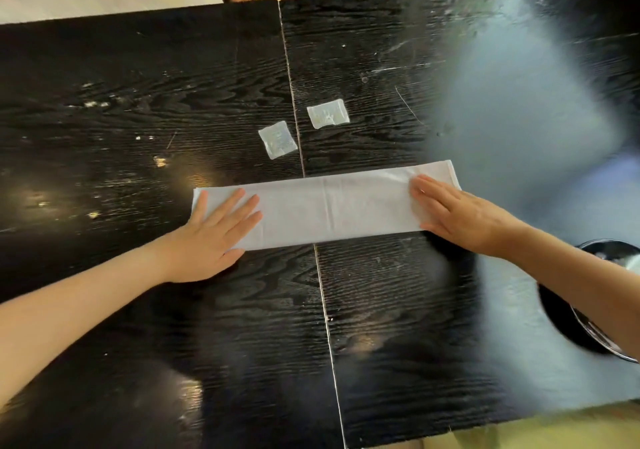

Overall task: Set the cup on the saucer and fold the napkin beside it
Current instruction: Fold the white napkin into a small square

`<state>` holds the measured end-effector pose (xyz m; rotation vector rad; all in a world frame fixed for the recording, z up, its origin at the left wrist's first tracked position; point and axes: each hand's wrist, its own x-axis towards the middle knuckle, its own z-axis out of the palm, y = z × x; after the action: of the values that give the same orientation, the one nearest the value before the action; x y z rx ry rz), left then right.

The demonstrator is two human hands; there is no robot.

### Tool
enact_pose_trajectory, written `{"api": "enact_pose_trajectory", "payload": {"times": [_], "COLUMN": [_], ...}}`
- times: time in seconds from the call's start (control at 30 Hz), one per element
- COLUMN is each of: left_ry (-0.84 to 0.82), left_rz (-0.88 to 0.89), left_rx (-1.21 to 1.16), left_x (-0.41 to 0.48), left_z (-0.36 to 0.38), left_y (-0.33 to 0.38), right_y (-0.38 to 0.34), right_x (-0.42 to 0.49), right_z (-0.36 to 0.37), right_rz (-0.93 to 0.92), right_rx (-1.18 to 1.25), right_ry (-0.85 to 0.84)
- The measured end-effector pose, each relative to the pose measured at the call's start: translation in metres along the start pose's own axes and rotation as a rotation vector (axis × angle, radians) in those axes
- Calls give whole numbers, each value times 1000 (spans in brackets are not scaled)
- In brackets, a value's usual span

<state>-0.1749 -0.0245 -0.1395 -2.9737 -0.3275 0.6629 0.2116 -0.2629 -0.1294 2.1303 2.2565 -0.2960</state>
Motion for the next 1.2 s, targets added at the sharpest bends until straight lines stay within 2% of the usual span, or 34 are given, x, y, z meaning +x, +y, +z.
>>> {"api": "enact_pose_trajectory", "payload": {"times": [0.07, 0.17, 0.2, 0.3, 0.4, 0.47, 0.53, 0.63, 0.7, 0.73, 0.83, 0.9, 1.03, 1.2], "left_ry": [-58, -263, -268, -215, -27, 90, 104, 205, 177, 174, 261, 270, 152, 29], "left_rz": [16, -19, -32, -123, -193, -241, -305, -325, -453, -526, -643, -663, -766, -896], "left_rx": [-28, 39, 46, -21, -136, -357, -623, -814, -879, -994, -1546, -1707, -1764, -1771], "left_x": [-3, -7, -8, -10, -12, -15, -22, -25, -26, -26, -28, -29, -21, -12], "left_z": [-9, -26, -29, -29, -18, -15, -22, -46, -70, -81, -95, -92, -75, -57], "left_y": [-4, 0, 3, 11, 13, 3, -12, -34, -43, -45, -47, -47, -33, -19], "right_y": [8, 6, 2, -12, -15, -15, -11, 4, 12, 16, 18, 19, 10, -1], "right_x": [-6, -8, -8, -5, -3, -4, -3, -3, -2, -2, -5, -6, -4, 1], "right_z": [-3, -10, -14, -22, -19, -15, -10, -17, -31, -39, -61, -66, -53, -28], "right_rz": [-47, -70, -77, -34, 43, 68, 116, 370, 536, 597, 676, 693, 840, 971], "right_rx": [-19, -38, -49, -17, 36, 24, 27, 266, 475, 629, 1278, 1477, 1422, 1141], "right_ry": [-7, 8, 31, 27, 76, 109, 135, 229, 309, 330, 398, 348, 187, 143]}}
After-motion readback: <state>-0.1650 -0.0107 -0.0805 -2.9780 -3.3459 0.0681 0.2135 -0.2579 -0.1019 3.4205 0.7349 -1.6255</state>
